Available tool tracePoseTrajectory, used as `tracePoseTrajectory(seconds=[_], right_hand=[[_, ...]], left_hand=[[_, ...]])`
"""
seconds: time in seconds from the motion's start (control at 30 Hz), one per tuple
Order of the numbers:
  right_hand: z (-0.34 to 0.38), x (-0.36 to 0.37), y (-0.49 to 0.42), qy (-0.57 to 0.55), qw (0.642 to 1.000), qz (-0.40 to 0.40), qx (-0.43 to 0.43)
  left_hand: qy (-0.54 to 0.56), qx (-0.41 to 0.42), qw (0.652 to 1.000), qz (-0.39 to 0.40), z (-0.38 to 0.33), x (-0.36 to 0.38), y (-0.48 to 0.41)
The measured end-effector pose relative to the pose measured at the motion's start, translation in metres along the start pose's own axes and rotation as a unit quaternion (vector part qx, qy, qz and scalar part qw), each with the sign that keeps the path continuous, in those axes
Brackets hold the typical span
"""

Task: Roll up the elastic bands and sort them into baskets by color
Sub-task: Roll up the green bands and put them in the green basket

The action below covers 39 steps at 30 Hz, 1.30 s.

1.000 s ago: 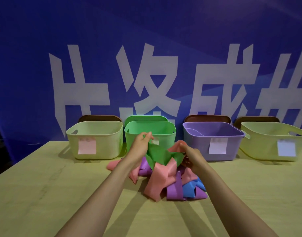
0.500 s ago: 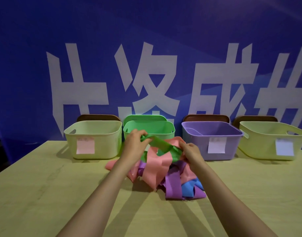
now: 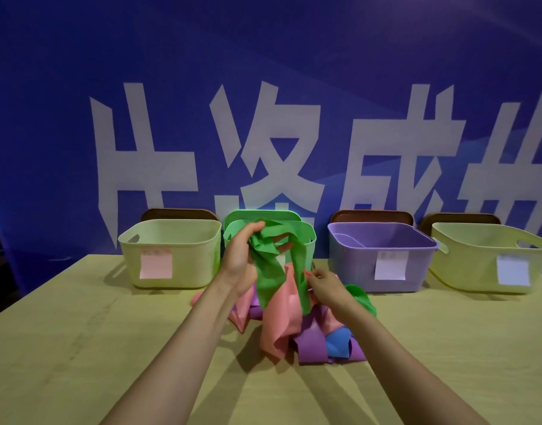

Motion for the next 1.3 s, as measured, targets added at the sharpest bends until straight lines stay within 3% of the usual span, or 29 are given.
tracePoseTrajectory(seconds=[0.07,0.17,0.27,0.33,0.4,0.53,0.6,0.63,0.7,0.77,0.8,0.87,0.97,1.03,1.2,1.3], right_hand=[[0.006,0.006,0.004,0.096,0.994,-0.006,-0.046],[0.013,0.014,0.010,0.267,0.959,-0.038,-0.088],[0.015,0.020,0.014,0.333,0.934,-0.091,-0.087],[0.011,0.022,0.012,0.248,0.966,-0.053,-0.054],[0.002,0.024,0.008,0.071,0.997,0.024,0.000],[-0.009,0.028,-0.002,-0.103,0.975,0.181,0.076],[-0.008,0.030,-0.005,-0.053,0.973,0.210,0.080],[-0.005,0.029,-0.003,0.000,0.980,0.190,0.066],[0.005,0.020,0.003,0.055,0.997,0.062,0.006],[0.014,0.008,0.015,0.004,0.996,-0.058,-0.065],[0.016,0.004,0.022,-0.037,0.993,-0.075,-0.084],[0.017,0.004,0.035,-0.061,0.994,-0.028,-0.084],[0.010,0.016,0.046,0.128,0.989,0.047,-0.066],[0.006,0.020,0.046,0.195,0.978,0.019,-0.076],[-0.002,0.028,0.053,0.238,0.968,-0.022,-0.072],[-0.008,0.041,0.054,0.325,0.941,-0.039,-0.090]], left_hand=[[0.023,0.020,0.999,0.012,-0.006,0.009,0.000],[0.029,0.051,0.998,0.018,-0.015,0.020,0.001],[0.054,0.074,0.996,0.014,-0.023,0.021,0.001],[0.065,0.086,0.994,0.015,-0.027,0.018,0.001],[0.065,0.098,0.993,0.014,-0.031,0.015,0.000],[0.049,0.083,0.995,0.006,-0.030,0.010,-0.001],[0.017,0.059,0.998,0.003,-0.024,0.009,-0.003],[-0.004,0.051,0.999,0.001,-0.020,0.007,-0.005],[-0.041,0.050,0.998,-0.018,-0.010,0.000,-0.011],[-0.082,0.054,0.994,-0.050,0.000,-0.011,-0.017],[-0.098,0.057,0.992,-0.063,0.004,-0.015,-0.019],[-0.122,0.070,0.987,-0.081,0.009,-0.022,-0.023],[-0.138,0.085,0.984,-0.068,0.014,-0.027,-0.026],[-0.137,0.088,0.985,-0.054,0.019,-0.033,-0.030],[-0.114,0.078,0.989,-0.051,0.014,-0.033,-0.015],[-0.078,0.070,0.993,-0.044,0.014,-0.029,-0.011]])
Point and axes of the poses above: each hand's wrist, its own y-axis away from the middle knuckle, its own x-axis out of the palm, z = x × y, the point moved 3 cm from there along -y, towards the middle knuckle, and after that the axes turned 15 degrees about x, right-handed, at the moved point
